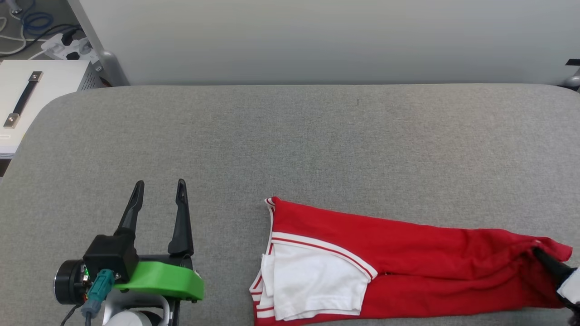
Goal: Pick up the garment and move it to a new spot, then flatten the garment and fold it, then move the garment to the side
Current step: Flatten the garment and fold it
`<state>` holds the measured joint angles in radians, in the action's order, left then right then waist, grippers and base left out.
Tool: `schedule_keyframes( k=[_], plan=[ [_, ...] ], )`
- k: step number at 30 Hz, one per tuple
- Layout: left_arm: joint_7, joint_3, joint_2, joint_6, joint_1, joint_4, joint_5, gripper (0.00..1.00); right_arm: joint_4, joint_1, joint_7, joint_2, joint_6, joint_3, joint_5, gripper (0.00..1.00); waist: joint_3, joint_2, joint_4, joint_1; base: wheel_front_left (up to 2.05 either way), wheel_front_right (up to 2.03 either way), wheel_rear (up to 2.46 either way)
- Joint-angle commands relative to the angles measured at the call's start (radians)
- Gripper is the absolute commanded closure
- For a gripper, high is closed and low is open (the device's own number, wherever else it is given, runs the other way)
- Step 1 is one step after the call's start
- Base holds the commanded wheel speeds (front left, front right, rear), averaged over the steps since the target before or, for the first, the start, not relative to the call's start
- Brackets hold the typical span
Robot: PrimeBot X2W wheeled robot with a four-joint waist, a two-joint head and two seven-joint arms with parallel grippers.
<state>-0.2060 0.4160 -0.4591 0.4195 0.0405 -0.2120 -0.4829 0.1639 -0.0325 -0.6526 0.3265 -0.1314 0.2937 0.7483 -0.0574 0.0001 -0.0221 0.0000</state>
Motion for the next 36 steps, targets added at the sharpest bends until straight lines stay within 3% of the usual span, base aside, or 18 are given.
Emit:
schedule_keyframes(
  k=[1, 9, 14, 24, 36],
  plan=[
    [-0.001, 0.001, -0.002, 0.006, -0.004, -0.002, -0.008, 0.0, -0.011, -0.019, -0.016, -0.024, 0.001, -0.001, 0.055, 1.0, 0.003, -0.0001, -0.002, 0.0, 0.0, 0.0, 0.0],
    [-0.003, 0.005, 0.001, 0.002, 0.001, 0.003, -0.012, 0.0, -0.07, -0.01, -0.144, -0.142, 0.001, -0.024, 0.365, 1.0, 0.015, -0.0001, -0.024, 0.0, 0.0, 0.0, 0.0],
    [-0.002, 0.009, 0.001, -0.001, 0.013, 0.0, -0.011, 0.0, -0.101, -0.015, -0.19, -0.21, 0.001, -0.073, 0.469, 1.0, 0.003, -0.0001, -0.05, 0.0, 0.0, 0.0, 0.0],
    [-0.01, 0.022, 0.023, -0.009, 0.057, 0.004, -0.005, 0.0, -0.138, -0.104, -0.203, -0.262, 0.001, -0.275, 0.539, 1.0, -0.065, -0.0001, -0.119, 0.0, 0.0, 0.0, 0.0],
    [-0.039, 0.034, 0.078, -0.034, 0.117, 0.043, 0.002, 0.0, -0.123, -0.184, -0.157, -0.271, 0.001, -0.525, 0.499, 1.0, -0.162, -0.0001, -0.184, 0.0, 0.0, 0.0, 0.0]
  ],
)
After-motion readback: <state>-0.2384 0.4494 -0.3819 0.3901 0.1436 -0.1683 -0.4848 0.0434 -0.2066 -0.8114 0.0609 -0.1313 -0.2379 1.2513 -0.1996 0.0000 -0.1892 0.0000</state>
